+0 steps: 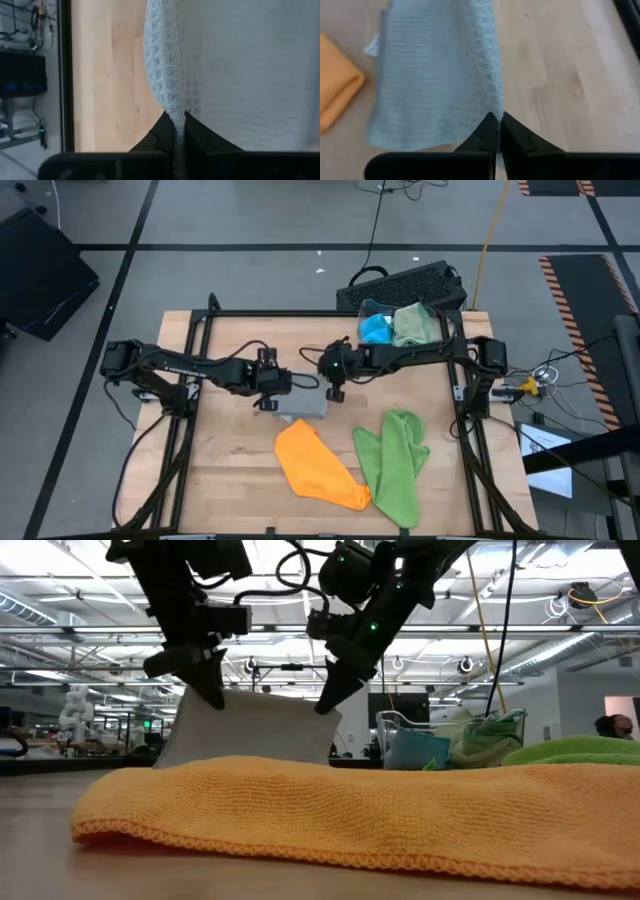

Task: Fold microfiber towels
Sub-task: Fold the gray microfiber towel

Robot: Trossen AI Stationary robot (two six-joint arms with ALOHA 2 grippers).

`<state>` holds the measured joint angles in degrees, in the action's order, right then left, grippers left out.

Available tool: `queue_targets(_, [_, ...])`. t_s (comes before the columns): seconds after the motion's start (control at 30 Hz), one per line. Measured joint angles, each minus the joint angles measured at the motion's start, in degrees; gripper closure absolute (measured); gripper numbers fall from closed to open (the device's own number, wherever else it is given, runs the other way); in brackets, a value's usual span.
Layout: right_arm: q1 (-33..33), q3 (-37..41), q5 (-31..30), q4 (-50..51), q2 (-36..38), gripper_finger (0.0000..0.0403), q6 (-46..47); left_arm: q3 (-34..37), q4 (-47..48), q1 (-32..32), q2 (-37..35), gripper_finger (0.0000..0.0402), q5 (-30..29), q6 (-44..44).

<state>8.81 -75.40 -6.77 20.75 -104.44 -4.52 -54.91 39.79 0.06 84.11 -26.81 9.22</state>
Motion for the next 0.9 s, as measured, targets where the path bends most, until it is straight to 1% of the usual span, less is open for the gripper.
queue_targets(0.07, [0.2,0.0,-0.2,1.1,0.0,0.0399,-0.3,0.0,-0.3,-0.2,-0.4,0.0383,0.3,-0.5])
queue_targets(0.13, [0.1,0.0,0.9,1.5,0.0,0.0399,0.0,-0.1,-0.3,-1.1,-0.4,0.0383,1.3,-1.2])
queue_targets(0.27, [-1.9,0.0,2.2,1.5,0.2,0.0399,5.6,0.0,0.4,-3.7,-0.4,0.0383,2.2,-2.9])
queue_targets(0.37, [-3.8,0.0,3.9,-0.5,0.3,0.0399,9.0,0.0,1.6,-5.8,-0.4,0.0383,4.4,-4.5])
queue_targets(0.53, [-6.4,0.1,4.1,-4.1,0.3,0.0399,13.3,0.1,4.9,-8.5,-0.4,0.0382,4.6,-8.3])
queue_targets(0.63, [-7.2,0.1,4.1,-5.0,0.3,0.0399,13.9,0.9,6.7,-9.0,-0.4,0.0382,4.7,-9.4])
queue_targets(0.7, [-7.1,0.1,2.5,-3.8,0.3,0.0399,14.4,1.1,7.5,-8.8,-0.4,0.0382,4.7,-9.4])
queue_targets(0.77, [-6.6,0.1,-0.6,-1.5,0.3,0.0399,14.1,1.1,6.7,-7.8,-0.8,0.0382,4.7,-8.8])
queue_targets(0.9, [-4.4,0.1,-4.9,0.1,0.4,0.0399,7.0,1.0,3.0,-4.6,-2.4,0.0382,5.8,-3.9])
